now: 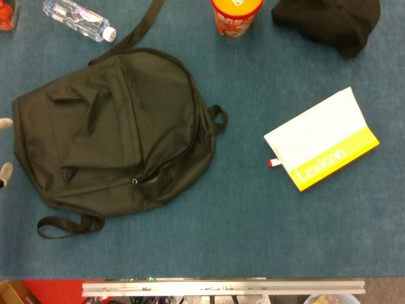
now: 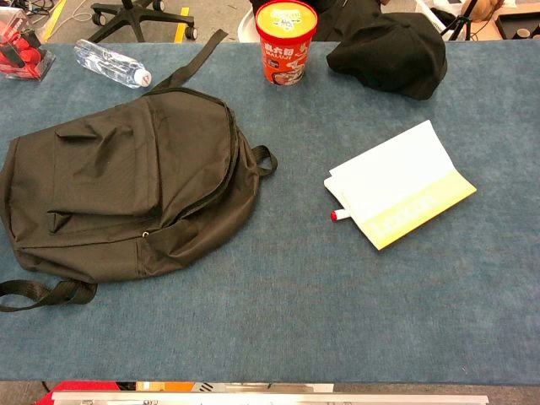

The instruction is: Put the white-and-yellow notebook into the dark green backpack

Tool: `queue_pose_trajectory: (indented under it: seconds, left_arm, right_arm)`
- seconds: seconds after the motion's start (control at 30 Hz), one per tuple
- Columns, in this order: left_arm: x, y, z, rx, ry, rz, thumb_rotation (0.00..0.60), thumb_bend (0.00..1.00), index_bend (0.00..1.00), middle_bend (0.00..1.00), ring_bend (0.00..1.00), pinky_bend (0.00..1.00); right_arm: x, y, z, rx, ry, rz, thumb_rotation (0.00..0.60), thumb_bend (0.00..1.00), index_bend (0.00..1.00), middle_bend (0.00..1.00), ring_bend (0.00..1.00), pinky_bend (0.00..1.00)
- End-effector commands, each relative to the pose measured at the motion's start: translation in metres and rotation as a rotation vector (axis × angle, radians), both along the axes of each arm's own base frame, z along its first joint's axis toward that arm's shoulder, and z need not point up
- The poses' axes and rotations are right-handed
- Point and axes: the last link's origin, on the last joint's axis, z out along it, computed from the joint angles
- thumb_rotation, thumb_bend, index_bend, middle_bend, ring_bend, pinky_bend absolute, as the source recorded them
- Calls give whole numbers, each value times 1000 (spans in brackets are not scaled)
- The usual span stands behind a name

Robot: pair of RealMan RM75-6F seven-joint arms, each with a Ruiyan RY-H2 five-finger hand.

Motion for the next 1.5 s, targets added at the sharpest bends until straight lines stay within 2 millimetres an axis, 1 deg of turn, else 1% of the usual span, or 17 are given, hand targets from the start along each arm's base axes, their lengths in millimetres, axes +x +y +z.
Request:
queue_pose_trajectory:
  seconds: [0.03,0.33,0.5,0.67,0.93,1.03,1.33,1.5]
  left_arm:
    - [1,0,0,-1,2,-2,600,223,261,296,260,228]
    - [4,1,-1,-3,0,-7,600,222,261,296,261,228]
    - [3,0,0,-3,0,-1,600,223,261,296,261,228]
    - [3,-2,2,2,-2,5,600,223,261,296,261,228]
    - [3,-7,6,1,-5,16,600,223,261,295,261,228]
    - [1,-9,7,1,-7,23,600,223,261,295,261,228]
    - [1,-11,5,-21,-2,23,600,223,261,295,261,228]
    - [2,-12,5,-20,-3,20,600,223,261,295,261,228]
  right_arm:
    - [0,-1,0,3,0,0,600,60,441,408,337,312]
    - [1,-7,-5,36,1,13,600,61,441,408,336,312]
    - [5,-14,-16,101,13,41,600,61,441,408,336,313]
    - [15,-25,-33,194,39,113,600,61,431,408,328,313]
    - [27,-39,-67,340,74,189,600,61,338,372,281,313]
    - [30,-41,-82,382,87,211,600,60,325,357,267,314]
    - [30,-43,-123,459,122,236,600,59,311,323,224,297]
    - [29,-49,-135,447,158,252,600,59,300,311,194,267]
